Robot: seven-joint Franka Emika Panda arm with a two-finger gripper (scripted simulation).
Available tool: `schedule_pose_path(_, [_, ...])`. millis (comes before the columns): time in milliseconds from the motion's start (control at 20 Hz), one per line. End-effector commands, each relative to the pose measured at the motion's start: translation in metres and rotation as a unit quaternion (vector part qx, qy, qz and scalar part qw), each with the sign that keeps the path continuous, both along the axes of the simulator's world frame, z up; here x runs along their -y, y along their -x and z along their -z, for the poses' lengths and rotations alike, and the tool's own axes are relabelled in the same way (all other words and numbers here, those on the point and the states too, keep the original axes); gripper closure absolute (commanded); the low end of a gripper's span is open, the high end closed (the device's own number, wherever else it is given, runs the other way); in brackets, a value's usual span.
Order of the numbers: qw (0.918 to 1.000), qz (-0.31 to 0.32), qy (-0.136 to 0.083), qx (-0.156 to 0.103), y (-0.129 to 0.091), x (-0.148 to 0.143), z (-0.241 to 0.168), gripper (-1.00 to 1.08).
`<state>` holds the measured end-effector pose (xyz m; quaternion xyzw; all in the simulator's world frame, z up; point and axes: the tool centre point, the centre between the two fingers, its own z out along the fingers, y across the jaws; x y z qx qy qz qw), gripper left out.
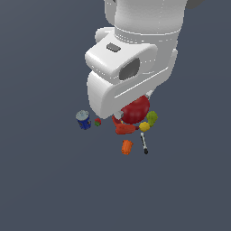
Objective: Pick up a designated object from a clutter of objects.
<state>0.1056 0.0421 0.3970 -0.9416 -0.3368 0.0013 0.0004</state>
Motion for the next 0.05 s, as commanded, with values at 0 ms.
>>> schedule_pose_path(0, [1.0000, 0.000, 0.000, 0.001, -0.0009, -0.0003, -0.0028, 1.08])
